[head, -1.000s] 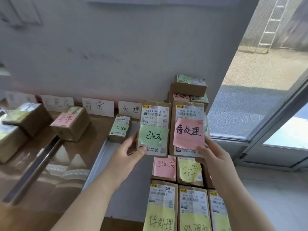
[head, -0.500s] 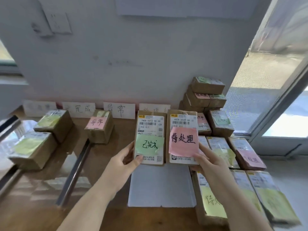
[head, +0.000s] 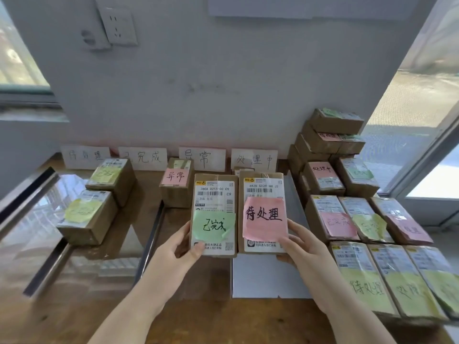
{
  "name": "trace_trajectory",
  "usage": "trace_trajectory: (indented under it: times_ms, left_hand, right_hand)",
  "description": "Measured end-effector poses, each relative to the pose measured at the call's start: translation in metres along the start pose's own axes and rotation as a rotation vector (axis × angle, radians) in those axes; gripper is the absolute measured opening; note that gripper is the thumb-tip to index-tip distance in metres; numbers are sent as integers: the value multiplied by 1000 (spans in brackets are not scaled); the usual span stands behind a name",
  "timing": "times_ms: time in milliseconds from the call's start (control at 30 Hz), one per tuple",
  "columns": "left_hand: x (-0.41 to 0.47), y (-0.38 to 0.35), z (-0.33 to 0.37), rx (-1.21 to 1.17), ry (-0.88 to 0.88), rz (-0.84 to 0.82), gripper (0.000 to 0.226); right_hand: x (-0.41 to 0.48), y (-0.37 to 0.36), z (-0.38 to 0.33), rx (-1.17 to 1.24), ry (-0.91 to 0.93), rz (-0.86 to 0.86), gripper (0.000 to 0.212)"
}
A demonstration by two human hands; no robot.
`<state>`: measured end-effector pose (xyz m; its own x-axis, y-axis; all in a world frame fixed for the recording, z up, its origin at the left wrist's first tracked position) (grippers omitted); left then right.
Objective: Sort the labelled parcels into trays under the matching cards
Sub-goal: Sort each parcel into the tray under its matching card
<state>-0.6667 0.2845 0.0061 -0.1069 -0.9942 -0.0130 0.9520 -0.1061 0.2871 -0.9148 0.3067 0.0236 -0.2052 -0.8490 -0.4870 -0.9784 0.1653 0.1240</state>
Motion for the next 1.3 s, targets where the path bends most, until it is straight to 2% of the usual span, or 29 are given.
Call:
trace_trajectory:
  times_ms: [133, 333, 533, 700, 867, 1067, 1300]
  left_hand:
    - [10, 2, -1, 19, 16, 18, 64]
    - [34, 15, 15, 21, -6, 72, 54]
    - [48, 33, 16, 18, -1, 163, 44]
    - [47, 45, -4, -14, 44, 188, 57]
    - [48, 65, -19, -67, 58, 194, 47]
    - [52, 107, -50, -103, 69, 191, 39]
    - [40, 204, -98, -121, 145, 105, 49]
  right_hand:
    - [15, -1, -1, -20, -39, 23, 27]
    - [40, -7, -31, -43, 15, -43, 18]
    - [65, -31, -53, -59, 50, -115, 17]
    - [78, -51, -54, -67, 24, -151, 18]
    - [82, -76, -50, -83, -15, -139, 19]
    - [81, -121, -36, 6, -97, -95, 15]
    - [58, -222, -1, 44, -207, -37, 22]
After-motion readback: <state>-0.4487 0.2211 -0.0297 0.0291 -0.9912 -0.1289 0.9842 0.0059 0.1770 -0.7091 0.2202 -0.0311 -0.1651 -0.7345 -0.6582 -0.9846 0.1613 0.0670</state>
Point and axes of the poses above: each hand's wrist, its own x-axis towards the middle knuckle, its own y-axis out of the back of the hand, z = x × y, the point moved 9 cm from there along x, towards the middle knuckle, and after that the axes turned 15 degrees about -y, right-handed, at the moved point
